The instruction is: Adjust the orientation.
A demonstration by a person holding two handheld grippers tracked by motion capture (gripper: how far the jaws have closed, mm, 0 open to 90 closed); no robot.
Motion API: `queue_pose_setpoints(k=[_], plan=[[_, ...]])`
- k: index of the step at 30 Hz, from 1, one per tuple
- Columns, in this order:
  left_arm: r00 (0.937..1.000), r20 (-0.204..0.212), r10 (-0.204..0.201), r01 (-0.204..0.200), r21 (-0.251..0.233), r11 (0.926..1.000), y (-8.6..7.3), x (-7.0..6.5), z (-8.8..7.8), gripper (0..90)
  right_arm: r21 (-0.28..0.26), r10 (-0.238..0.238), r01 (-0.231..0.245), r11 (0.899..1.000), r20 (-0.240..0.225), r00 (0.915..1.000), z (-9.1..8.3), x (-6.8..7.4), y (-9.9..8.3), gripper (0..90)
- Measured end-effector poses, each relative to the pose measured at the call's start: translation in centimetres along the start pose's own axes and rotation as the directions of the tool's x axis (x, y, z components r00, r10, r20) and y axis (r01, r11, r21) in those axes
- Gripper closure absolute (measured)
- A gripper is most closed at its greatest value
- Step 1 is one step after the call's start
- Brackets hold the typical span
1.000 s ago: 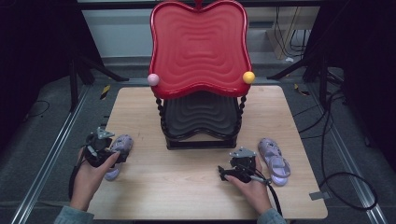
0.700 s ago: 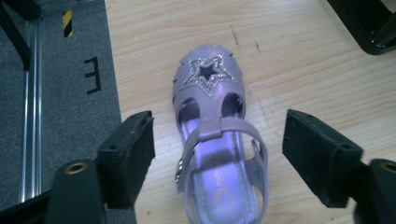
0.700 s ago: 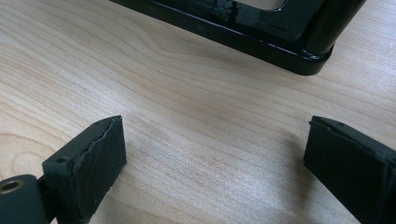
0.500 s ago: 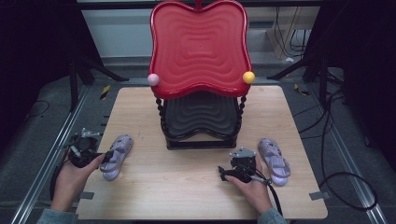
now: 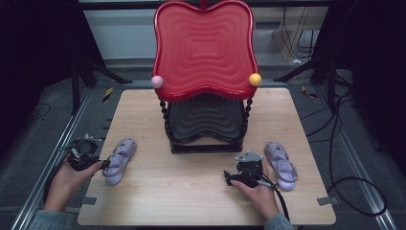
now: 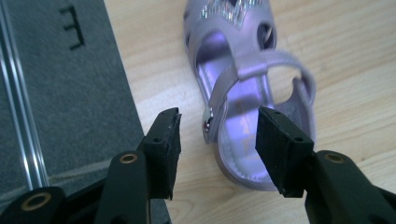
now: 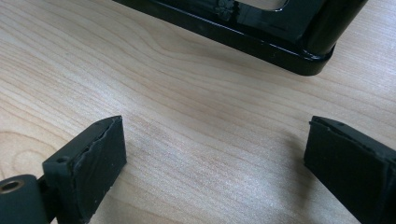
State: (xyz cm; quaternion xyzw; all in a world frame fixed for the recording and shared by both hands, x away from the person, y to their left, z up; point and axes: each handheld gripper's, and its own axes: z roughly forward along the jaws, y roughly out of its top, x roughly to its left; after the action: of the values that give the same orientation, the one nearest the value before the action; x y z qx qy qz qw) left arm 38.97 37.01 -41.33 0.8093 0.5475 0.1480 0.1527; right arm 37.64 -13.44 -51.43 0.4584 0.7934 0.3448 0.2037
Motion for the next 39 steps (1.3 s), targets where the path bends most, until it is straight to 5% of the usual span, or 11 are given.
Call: queue_pose_setpoints(k=[6, 16, 18, 25, 31, 35, 39], plan=[[0.9994, 0.034, 0.007, -0.01, 0.084, 0.9964, 0.2, 0.6, 1.7, 54.9, 0.001, -0.002, 0.002, 1.0, -0.003, 1.0, 0.0, 0.0, 0.0, 5.9], [0.9977, 0.068, -0.002, -0.008, 0.155, 0.9879, 0.4, 1.1, 3.5, 62.6, 0.001, -0.005, 0.005, 1.0, -0.006, 1.0, 0.0, -0.1, 0.0, 5.9], [0.9966, 0.083, 0.005, -0.019, 0.168, 0.9856, 0.4, 1.1, 3.7, 71.1, 0.001, -0.006, 0.006, 1.0, -0.006, 1.0, 0.0, -0.1, 0.0, 5.9], [0.9972, 0.075, -0.001, -0.01, 0.144, 0.9895, 0.4, 1.6, 3.5, 81.6, 0.003, -0.005, 0.005, 1.0, -0.008, 1.0, -0.1, -0.1, 0.0, 5.9], [0.9942, 0.085, 0.066, -0.074, 0.103, 0.9919, -0.3, 0.2, 1.6, 82.5, 0.003, -0.006, 0.006, 1.0, -0.008, 0.9999, -0.1, -0.1, 0.0, 5.9], [0.9845, 0.105, 0.14, -0.148, 0.07, 0.9865, -0.8, -1.9, 0.0, 82.5, 0.003, -0.006, 0.006, 1.0, -0.008, 0.9999, -0.1, -0.1, 0.0, 5.9], [0.9557, 0.157, 0.249, -0.253, 0.002, 0.9675, -0.2, -5.7, -1.3, 82.5, 0.002, -0.004, 0.005, 1.0, -0.01, 0.9999, -0.1, -0.1, 0.0, 5.9]])
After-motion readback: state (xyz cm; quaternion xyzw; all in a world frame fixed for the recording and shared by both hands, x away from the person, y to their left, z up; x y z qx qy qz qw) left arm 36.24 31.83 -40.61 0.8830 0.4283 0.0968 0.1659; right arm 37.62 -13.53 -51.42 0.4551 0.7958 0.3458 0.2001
